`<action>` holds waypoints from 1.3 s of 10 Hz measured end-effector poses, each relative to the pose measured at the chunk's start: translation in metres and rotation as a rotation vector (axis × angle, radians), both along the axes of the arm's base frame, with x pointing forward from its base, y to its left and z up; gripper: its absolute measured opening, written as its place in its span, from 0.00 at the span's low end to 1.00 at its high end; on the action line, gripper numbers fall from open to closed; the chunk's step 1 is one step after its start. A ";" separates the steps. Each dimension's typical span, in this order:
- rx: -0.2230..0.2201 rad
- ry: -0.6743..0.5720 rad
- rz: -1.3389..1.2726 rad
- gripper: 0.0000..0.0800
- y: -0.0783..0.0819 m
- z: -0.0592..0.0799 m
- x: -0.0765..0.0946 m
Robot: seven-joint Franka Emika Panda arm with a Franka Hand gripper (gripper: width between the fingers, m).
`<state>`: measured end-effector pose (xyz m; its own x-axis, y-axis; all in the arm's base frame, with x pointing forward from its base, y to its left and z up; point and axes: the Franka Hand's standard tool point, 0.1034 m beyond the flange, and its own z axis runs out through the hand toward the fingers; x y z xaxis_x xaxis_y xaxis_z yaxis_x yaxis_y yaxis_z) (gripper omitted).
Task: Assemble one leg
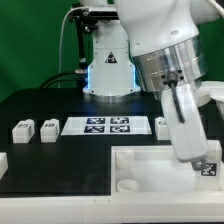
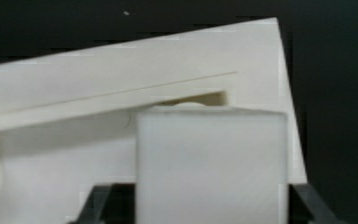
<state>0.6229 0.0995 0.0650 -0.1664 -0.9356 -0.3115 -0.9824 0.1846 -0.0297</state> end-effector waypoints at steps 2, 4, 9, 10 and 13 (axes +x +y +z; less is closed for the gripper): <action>-0.011 -0.017 0.076 0.63 0.001 -0.001 -0.001; -0.098 -0.069 0.443 0.78 0.011 0.001 -0.005; -0.172 -0.201 1.038 0.81 0.017 0.001 -0.006; -0.197 -0.226 1.203 0.81 0.021 0.001 -0.007; -0.204 -0.270 1.398 0.81 0.017 -0.002 -0.007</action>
Offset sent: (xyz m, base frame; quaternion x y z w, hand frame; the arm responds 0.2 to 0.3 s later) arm -0.0052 0.0084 0.0063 -0.0650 0.1028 -0.4116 0.9032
